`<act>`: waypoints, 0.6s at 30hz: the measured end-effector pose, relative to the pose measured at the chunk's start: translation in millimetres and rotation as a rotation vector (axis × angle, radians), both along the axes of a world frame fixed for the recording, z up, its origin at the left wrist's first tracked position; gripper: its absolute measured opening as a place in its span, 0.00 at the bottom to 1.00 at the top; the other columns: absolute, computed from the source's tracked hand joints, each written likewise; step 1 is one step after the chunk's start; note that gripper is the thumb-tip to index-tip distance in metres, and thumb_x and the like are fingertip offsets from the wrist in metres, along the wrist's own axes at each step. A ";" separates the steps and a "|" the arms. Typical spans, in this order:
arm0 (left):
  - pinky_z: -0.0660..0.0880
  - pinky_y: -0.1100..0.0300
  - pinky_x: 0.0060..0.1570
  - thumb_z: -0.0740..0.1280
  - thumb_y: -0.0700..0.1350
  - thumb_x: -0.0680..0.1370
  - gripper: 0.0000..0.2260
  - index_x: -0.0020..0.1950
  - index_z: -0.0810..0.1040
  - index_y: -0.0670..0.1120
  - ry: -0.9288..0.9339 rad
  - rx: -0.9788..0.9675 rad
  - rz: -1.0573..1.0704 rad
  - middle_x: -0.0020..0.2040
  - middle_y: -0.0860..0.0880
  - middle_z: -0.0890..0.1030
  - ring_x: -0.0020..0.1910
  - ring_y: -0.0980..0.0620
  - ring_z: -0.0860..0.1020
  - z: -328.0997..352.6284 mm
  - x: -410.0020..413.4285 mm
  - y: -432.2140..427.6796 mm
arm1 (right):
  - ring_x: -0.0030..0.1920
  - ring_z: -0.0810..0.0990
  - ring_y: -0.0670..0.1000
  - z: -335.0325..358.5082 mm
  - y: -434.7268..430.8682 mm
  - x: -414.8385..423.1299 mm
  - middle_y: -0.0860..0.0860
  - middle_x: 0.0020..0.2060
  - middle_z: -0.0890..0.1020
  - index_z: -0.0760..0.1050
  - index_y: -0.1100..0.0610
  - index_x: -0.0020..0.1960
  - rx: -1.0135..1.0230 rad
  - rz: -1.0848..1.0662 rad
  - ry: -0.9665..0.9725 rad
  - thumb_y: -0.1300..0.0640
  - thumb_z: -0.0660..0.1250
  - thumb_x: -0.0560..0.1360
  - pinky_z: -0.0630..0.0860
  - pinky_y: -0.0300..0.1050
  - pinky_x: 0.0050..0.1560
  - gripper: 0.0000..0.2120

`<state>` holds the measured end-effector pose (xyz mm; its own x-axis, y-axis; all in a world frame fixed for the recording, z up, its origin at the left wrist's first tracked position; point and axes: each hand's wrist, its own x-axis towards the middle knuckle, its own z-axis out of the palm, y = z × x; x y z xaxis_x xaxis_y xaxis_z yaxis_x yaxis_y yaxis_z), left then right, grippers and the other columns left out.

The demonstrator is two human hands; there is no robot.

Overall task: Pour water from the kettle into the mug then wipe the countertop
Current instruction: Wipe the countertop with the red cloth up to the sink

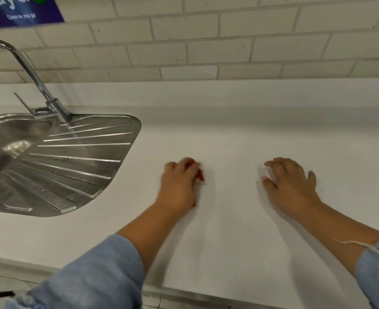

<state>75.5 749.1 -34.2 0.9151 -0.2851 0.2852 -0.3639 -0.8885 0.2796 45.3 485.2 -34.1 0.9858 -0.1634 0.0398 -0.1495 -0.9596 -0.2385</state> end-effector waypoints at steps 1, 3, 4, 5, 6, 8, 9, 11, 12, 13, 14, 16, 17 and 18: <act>0.65 0.52 0.62 0.59 0.50 0.77 0.18 0.68 0.70 0.53 0.041 0.039 -0.044 0.71 0.48 0.67 0.63 0.39 0.67 -4.5 -4.4 -15.6 | 0.75 0.54 0.51 1.0 5.7 10.0 0.47 0.73 0.60 0.61 0.46 0.71 0.009 0.028 0.003 0.45 0.52 0.79 0.48 0.64 0.72 0.21; 0.63 0.48 0.66 0.56 0.54 0.78 0.21 0.71 0.63 0.57 0.092 0.100 -0.069 0.76 0.48 0.61 0.69 0.39 0.60 -16.7 -7.9 -34.1 | 0.76 0.50 0.50 0.2 15.0 28.2 0.47 0.75 0.57 0.59 0.45 0.72 0.010 0.082 0.022 0.45 0.51 0.79 0.47 0.63 0.72 0.22; 0.61 0.46 0.67 0.55 0.56 0.78 0.21 0.72 0.62 0.59 0.090 0.116 -0.070 0.76 0.48 0.59 0.71 0.40 0.58 -20.4 -4.7 -36.4 | 0.76 0.48 0.50 -1.3 18.2 36.0 0.46 0.76 0.55 0.57 0.45 0.73 0.001 0.104 0.037 0.45 0.50 0.79 0.46 0.62 0.73 0.22; 0.61 0.46 0.67 0.54 0.57 0.78 0.21 0.72 0.61 0.59 0.080 0.123 -0.072 0.76 0.48 0.59 0.71 0.40 0.57 -21.5 2.2 -34.9 | 0.76 0.47 0.49 -3.6 20.3 42.6 0.46 0.76 0.53 0.55 0.44 0.74 -0.015 0.124 0.056 0.44 0.49 0.80 0.45 0.62 0.73 0.23; 0.61 0.45 0.67 0.55 0.57 0.78 0.21 0.72 0.62 0.59 0.067 0.123 -0.074 0.76 0.48 0.60 0.71 0.40 0.58 -21.5 12.1 -30.3 | 0.76 0.45 0.49 -6.6 21.5 47.6 0.45 0.77 0.51 0.53 0.43 0.74 -0.034 0.139 0.079 0.44 0.47 0.80 0.43 0.61 0.73 0.23; 0.63 0.47 0.66 0.57 0.56 0.78 0.21 0.71 0.65 0.58 0.039 0.118 -0.044 0.75 0.47 0.63 0.69 0.39 0.61 -20.8 37.1 -14.7 | 0.76 0.43 0.48 -13.9 20.9 52.0 0.43 0.77 0.48 0.49 0.40 0.75 -0.058 0.144 0.116 0.42 0.43 0.79 0.41 0.61 0.73 0.24; 0.65 0.48 0.65 0.58 0.56 0.77 0.20 0.70 0.67 0.58 0.032 0.121 -0.002 0.74 0.47 0.64 0.68 0.39 0.63 -20.7 51.2 -3.8 | 0.76 0.42 0.47 -17.4 19.5 52.4 0.42 0.77 0.47 0.48 0.39 0.75 -0.060 0.137 0.119 0.41 0.42 0.79 0.41 0.60 0.73 0.24; 0.66 0.49 0.63 0.59 0.55 0.77 0.19 0.69 0.68 0.59 0.038 0.131 0.107 0.74 0.48 0.65 0.68 0.40 0.63 -22.8 79.0 23.2 | 0.76 0.42 0.47 -21.6 17.8 52.3 0.42 0.77 0.47 0.46 0.38 0.74 -0.068 0.130 0.112 0.40 0.40 0.78 0.42 0.59 0.74 0.25; 0.66 0.48 0.62 0.59 0.55 0.77 0.19 0.69 0.68 0.60 0.046 0.135 0.160 0.74 0.48 0.65 0.67 0.40 0.63 -24.0 91.9 38.6 | 0.76 0.42 0.47 -22.8 17.8 52.4 0.41 0.77 0.47 0.46 0.38 0.74 -0.075 0.130 0.110 0.40 0.39 0.77 0.42 0.59 0.74 0.25; 0.65 0.47 0.62 0.59 0.55 0.77 0.19 0.69 0.68 0.60 0.061 0.139 0.213 0.74 0.48 0.65 0.67 0.40 0.62 -24.6 103.9 54.3 | 0.76 0.42 0.47 -23.4 18.2 52.8 0.41 0.77 0.47 0.46 0.38 0.74 -0.079 0.128 0.109 0.40 0.39 0.77 0.42 0.58 0.74 0.25; 0.64 0.46 0.63 0.58 0.55 0.78 0.19 0.69 0.67 0.61 0.085 0.150 0.263 0.74 0.48 0.64 0.67 0.39 0.62 -24.8 117.0 68.1 | 0.76 0.42 0.46 -23.9 17.7 53.7 0.41 0.77 0.47 0.46 0.37 0.74 -0.079 0.120 0.109 0.39 0.39 0.77 0.42 0.58 0.74 0.25; 0.63 0.44 0.63 0.56 0.56 0.78 0.19 0.69 0.65 0.61 0.137 0.187 0.376 0.74 0.48 0.63 0.66 0.38 0.62 -22.9 135.4 96.0 | 0.76 0.42 0.46 -23.6 19.3 53.3 0.41 0.77 0.47 0.46 0.37 0.74 -0.082 0.122 0.102 0.39 0.39 0.77 0.42 0.58 0.74 0.25; 0.63 0.44 0.63 0.56 0.55 0.78 0.19 0.69 0.65 0.60 0.161 0.205 0.424 0.74 0.47 0.63 0.65 0.37 0.62 -21.4 143.9 106.9 | 0.76 0.42 0.46 -23.8 19.0 53.4 0.41 0.77 0.47 0.46 0.37 0.74 -0.080 0.120 0.099 0.39 0.39 0.77 0.43 0.58 0.74 0.25; 0.63 0.44 0.63 0.55 0.55 0.79 0.19 0.70 0.66 0.58 0.177 0.225 0.471 0.72 0.45 0.65 0.64 0.36 0.63 -19.8 150.3 116.0 | 0.76 0.42 0.46 -24.1 18.5 53.6 0.41 0.77 0.47 0.46 0.37 0.74 -0.077 0.116 0.097 0.39 0.39 0.77 0.43 0.58 0.74 0.25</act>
